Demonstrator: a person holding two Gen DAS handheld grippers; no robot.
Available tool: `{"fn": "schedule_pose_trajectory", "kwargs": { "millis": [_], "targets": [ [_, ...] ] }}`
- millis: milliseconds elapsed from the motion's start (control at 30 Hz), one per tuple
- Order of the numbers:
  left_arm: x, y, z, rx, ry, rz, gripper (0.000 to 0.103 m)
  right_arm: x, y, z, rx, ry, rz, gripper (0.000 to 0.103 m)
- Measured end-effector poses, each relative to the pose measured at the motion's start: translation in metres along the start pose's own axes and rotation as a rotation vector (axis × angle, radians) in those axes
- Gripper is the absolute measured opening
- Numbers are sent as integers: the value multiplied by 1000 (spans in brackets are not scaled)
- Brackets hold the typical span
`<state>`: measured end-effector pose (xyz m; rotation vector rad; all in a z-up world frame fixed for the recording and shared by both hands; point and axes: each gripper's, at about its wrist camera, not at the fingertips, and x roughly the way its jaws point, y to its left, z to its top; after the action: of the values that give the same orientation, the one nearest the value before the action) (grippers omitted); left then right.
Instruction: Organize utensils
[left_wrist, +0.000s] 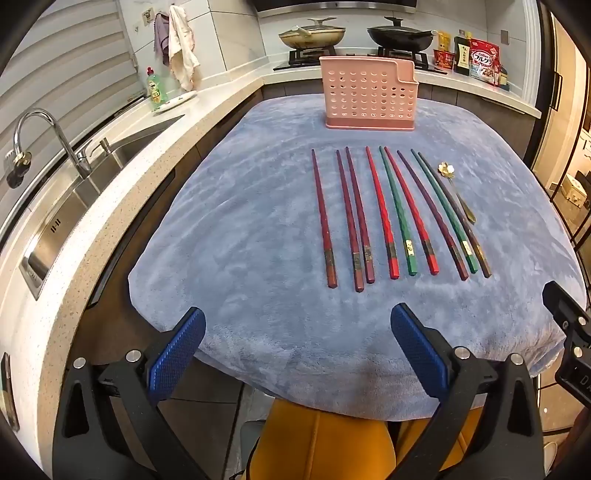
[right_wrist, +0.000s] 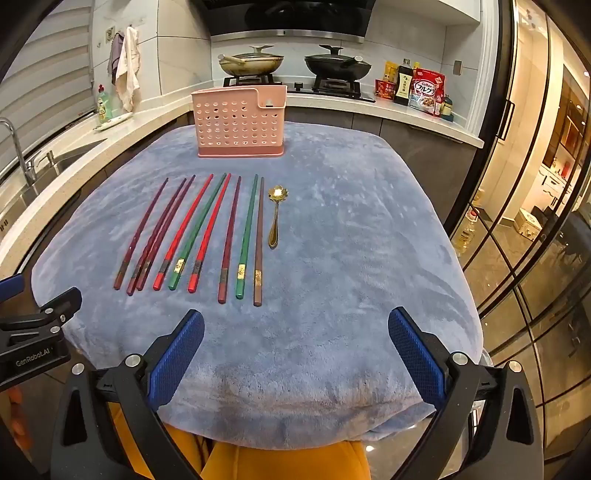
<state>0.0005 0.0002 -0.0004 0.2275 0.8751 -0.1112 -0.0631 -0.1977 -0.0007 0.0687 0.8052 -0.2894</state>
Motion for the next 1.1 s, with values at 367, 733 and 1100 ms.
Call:
{"fn": "schedule_pose_trajectory", "kwargs": {
  "millis": [367, 733, 1100],
  "targets": [
    [0, 5, 2, -7, -6, 10, 96, -1, -2, 0, -2, 0, 5, 96],
    [-1, 3, 1, -12, -15, 8, 96, -1, -5, 0, 9, -5, 9, 96],
    [-2, 0, 1, -8, -15, 8, 96, 0, -4, 1, 10, -5, 14, 96]
  ]
}}
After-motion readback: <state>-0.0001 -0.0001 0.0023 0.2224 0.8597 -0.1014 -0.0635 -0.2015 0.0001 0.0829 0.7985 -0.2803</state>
